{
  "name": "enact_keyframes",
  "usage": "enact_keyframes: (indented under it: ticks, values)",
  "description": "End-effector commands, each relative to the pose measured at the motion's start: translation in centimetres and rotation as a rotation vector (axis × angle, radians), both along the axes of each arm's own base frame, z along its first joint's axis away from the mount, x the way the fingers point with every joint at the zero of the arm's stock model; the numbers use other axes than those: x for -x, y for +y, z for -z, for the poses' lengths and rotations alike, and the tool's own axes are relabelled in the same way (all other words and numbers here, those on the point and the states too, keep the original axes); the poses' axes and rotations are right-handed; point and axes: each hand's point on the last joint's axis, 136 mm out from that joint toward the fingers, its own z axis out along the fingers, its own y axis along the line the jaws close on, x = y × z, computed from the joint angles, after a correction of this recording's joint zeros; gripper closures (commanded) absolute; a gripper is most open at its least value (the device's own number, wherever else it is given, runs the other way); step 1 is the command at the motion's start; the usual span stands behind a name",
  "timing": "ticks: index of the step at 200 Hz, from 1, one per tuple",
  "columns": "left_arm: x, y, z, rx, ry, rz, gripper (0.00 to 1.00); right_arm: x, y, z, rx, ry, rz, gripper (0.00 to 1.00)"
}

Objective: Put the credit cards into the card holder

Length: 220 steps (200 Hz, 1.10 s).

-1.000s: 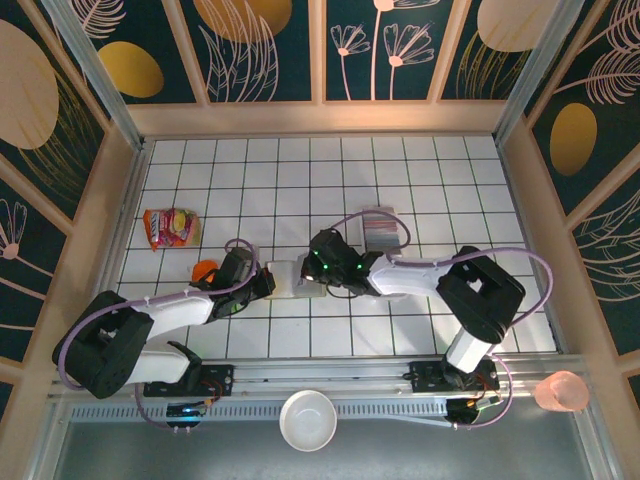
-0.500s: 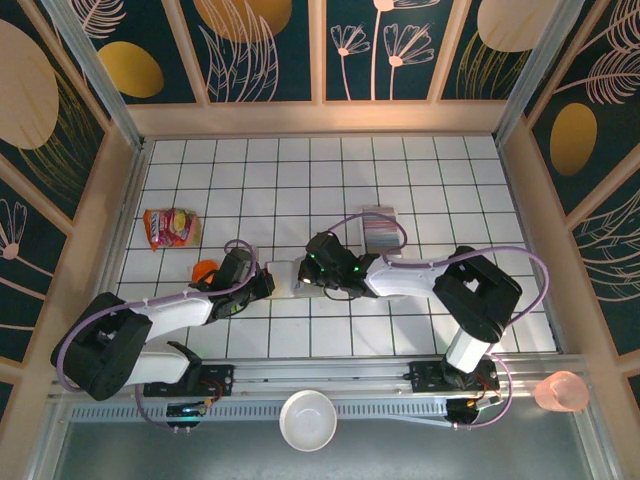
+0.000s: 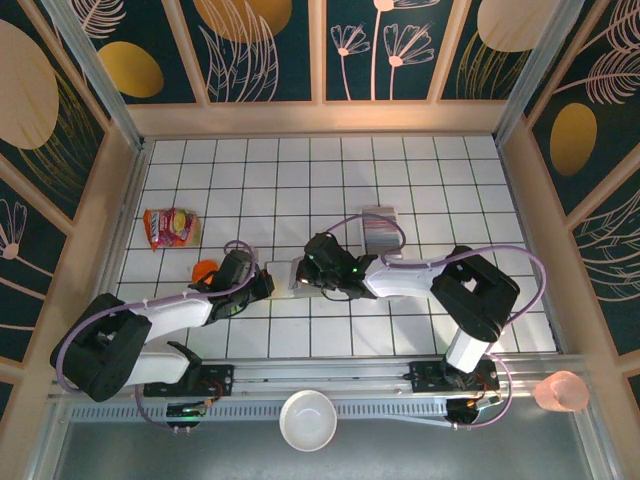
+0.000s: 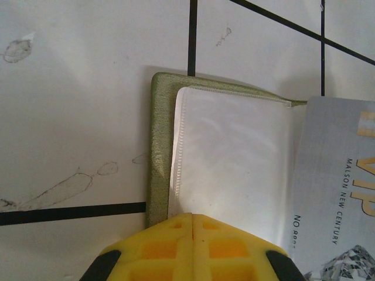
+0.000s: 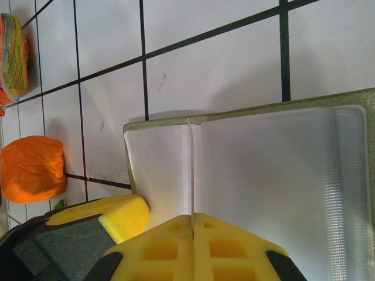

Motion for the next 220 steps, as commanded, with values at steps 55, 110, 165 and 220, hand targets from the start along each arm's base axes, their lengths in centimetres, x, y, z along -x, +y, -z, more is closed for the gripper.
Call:
enact_keyframes:
  ticks: [55, 110, 165, 220]
  values:
    - [0.8, 0.4, 0.7, 0.000, 0.030, -0.003, 1.00, 0.5, 0.8, 0.5, -0.028, 0.028, -0.006, 1.00]
    - [0.9, 0.4, 0.8, -0.001, 0.031, -0.002, 1.00, 1.4, 0.6, 1.5, -0.013, 0.069, -0.028, 1.00]
    - [0.8, 0.4, 0.6, -0.001, 0.025, -0.002, 1.00, 1.9, 0.8, 2.2, -0.004, 0.093, -0.056, 1.00]
    - [0.8, 0.6, 0.5, -0.010, 0.022, -0.004, 1.00, 2.0, 0.7, 3.0, -0.002, 0.104, -0.075, 1.00]
